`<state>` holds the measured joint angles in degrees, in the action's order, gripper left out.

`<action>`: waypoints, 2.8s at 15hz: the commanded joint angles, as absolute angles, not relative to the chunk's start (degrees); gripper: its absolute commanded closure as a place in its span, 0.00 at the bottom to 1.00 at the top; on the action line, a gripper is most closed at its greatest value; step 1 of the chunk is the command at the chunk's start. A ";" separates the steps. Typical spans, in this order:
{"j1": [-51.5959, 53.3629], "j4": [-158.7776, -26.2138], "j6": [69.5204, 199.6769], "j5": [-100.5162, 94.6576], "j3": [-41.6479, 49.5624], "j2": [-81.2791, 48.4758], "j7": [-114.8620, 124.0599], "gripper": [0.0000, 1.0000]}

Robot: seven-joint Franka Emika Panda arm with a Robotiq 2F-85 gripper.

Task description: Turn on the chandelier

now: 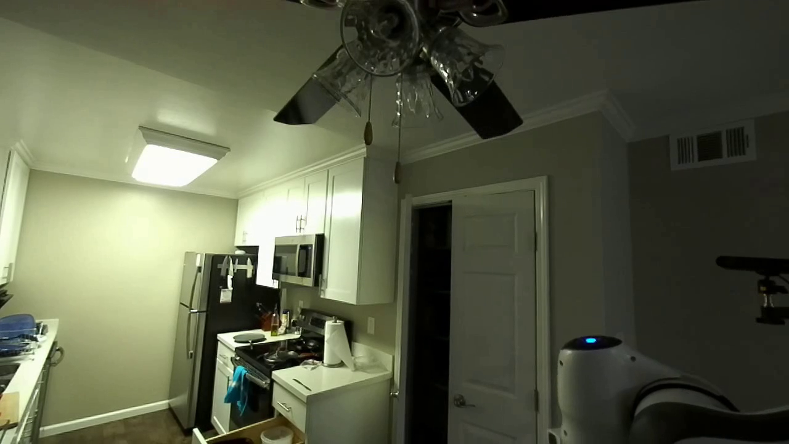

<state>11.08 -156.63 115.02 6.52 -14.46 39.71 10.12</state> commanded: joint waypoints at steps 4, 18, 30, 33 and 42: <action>12.26 -136.20 130.12 4.65 -19.82 24.67 12.80 0.00; 16.67 -83.79 131.89 -40.64 -24.73 -9.14 51.16 0.00; 21.59 -74.68 123.69 -36.08 -22.61 -15.36 48.07 0.00; 21.06 -75.47 129.33 -40.15 -21.13 -13.71 50.50 0.00; 18.36 -76.22 133.25 -41.64 -17.00 -8.00 47.37 0.00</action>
